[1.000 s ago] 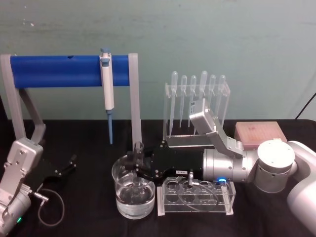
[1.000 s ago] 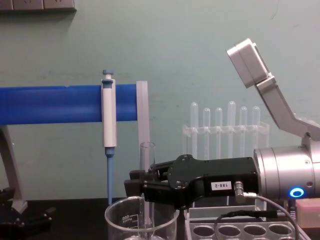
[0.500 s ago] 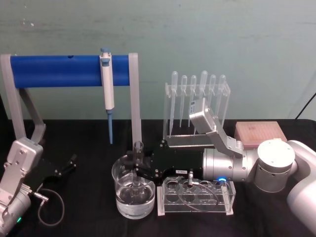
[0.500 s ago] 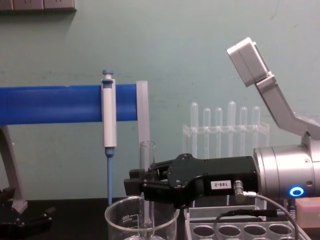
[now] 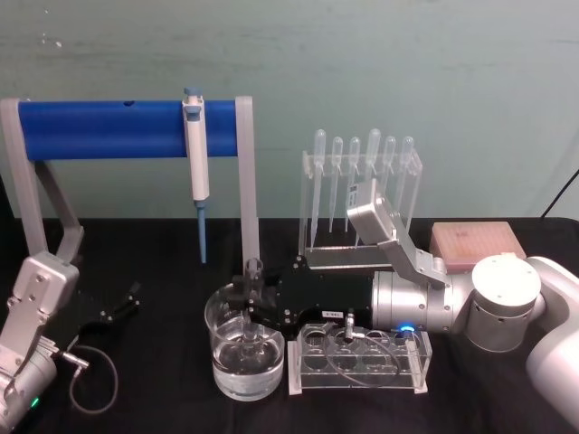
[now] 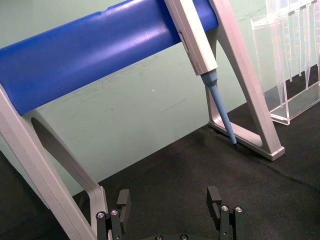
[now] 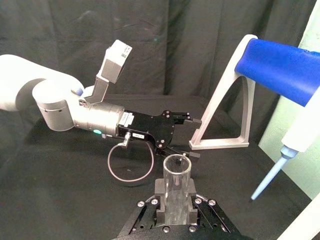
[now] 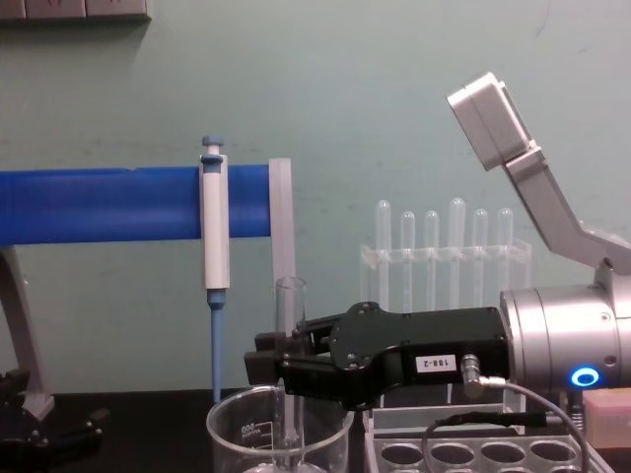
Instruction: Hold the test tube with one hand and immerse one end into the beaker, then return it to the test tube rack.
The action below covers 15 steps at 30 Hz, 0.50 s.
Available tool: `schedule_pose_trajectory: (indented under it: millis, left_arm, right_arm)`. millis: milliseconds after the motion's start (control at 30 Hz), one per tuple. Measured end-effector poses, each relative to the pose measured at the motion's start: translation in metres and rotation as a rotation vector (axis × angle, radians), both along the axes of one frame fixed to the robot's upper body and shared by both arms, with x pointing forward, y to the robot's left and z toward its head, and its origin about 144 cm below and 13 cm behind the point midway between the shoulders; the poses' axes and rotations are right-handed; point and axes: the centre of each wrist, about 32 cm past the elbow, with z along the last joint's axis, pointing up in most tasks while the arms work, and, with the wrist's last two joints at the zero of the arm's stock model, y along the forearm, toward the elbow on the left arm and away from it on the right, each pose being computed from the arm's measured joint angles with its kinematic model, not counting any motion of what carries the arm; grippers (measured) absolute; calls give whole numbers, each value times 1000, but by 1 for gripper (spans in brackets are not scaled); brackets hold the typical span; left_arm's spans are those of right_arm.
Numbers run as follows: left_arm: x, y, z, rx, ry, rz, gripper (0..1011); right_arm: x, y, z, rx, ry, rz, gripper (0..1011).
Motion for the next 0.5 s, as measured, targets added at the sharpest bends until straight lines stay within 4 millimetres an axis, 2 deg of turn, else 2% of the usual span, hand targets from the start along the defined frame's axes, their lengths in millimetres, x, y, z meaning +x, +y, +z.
schedule_pose_trajectory:
  millis: [500]
  left_arm:
    - [0,0,0,0,0,0,1000]
  right_arm:
    - [0,0,0,0,0,0,226]
